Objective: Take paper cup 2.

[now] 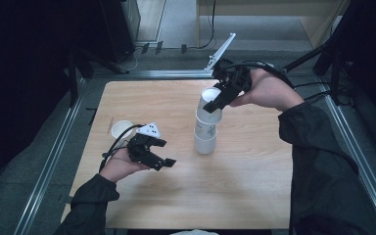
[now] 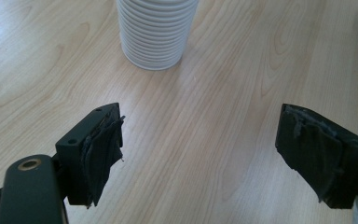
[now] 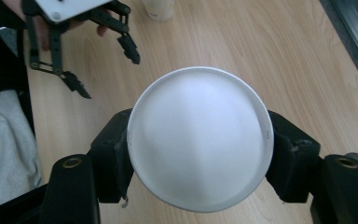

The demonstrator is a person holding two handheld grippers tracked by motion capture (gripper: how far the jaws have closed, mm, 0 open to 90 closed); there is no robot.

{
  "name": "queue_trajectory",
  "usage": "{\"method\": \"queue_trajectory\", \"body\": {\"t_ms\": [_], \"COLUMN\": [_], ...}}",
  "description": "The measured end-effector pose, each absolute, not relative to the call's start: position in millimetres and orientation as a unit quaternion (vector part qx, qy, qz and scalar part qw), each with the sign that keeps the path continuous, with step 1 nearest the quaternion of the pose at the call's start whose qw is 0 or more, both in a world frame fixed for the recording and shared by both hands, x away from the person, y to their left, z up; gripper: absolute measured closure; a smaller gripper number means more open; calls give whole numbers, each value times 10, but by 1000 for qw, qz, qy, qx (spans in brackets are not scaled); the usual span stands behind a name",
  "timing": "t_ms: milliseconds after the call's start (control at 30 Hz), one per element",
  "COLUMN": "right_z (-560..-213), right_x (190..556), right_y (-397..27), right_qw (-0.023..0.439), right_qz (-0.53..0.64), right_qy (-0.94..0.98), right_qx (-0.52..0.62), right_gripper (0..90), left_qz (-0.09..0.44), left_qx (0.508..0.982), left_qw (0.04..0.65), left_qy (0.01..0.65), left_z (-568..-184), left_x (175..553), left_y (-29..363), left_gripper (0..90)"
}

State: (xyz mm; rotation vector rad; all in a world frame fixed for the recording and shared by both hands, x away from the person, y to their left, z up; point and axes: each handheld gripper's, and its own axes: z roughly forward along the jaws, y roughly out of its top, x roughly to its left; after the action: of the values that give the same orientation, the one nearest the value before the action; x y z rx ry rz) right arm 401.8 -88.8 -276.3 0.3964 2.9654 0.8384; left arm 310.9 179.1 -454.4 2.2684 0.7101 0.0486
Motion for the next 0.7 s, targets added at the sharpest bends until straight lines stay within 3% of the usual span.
{"method": "queue_trajectory", "body": {"t_ms": [333,700], "right_z": [-2771,-3299], "right_x": [3637,3410], "right_y": [-1003,-1161], "right_qw": [15,-7], "right_qz": [287,319], "right_qy": [953,944], "right_qx": [90,82], "right_gripper": [350,350], "left_qz": [18,26], "left_qx": [883,882], "left_qw": [382,392], "left_qy": [273,263], "left_z": [-4529,-4526], "left_x": [3094,3075], "left_y": [1790,1769], "left_gripper": [149,150]}}
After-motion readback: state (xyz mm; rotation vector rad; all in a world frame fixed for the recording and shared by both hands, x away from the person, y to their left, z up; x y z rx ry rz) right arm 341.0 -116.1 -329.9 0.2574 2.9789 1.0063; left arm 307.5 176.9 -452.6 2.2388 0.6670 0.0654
